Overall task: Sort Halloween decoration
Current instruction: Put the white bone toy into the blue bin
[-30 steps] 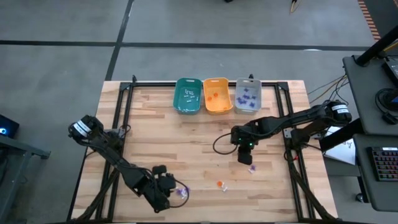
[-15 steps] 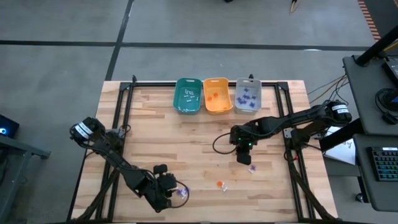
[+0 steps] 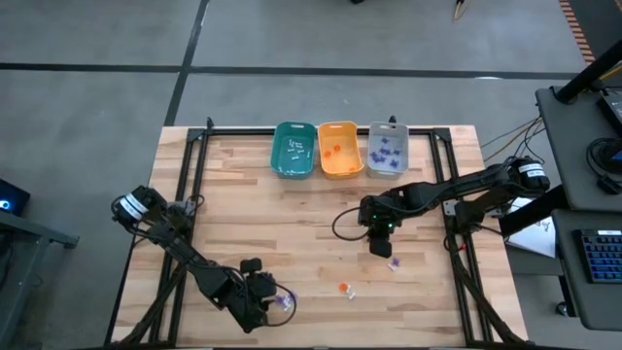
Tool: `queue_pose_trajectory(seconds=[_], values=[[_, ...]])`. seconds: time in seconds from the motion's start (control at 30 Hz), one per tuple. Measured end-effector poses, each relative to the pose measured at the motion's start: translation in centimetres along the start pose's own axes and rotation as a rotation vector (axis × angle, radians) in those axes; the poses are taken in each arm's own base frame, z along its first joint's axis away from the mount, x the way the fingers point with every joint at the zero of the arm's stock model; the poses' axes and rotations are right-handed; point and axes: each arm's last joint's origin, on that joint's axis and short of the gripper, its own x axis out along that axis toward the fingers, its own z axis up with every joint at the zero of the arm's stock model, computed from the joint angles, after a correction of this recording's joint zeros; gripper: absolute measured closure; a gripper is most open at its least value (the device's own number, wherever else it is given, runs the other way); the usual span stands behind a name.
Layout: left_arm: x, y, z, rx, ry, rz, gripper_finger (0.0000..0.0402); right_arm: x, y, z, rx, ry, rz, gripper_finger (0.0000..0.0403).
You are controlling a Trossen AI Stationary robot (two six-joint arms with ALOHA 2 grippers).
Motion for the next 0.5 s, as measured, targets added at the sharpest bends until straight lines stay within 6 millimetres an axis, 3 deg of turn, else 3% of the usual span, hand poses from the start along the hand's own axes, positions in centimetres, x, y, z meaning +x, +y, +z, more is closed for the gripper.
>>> queue_pose_trajectory(seconds=[0.5], values=[[1.1, 0.5, -0.9, 0.003, -0.002, 0.008, 0.0238, 0.0, -0.1, 0.1, -0.002, -0.012, -0.026, 0.0337]])
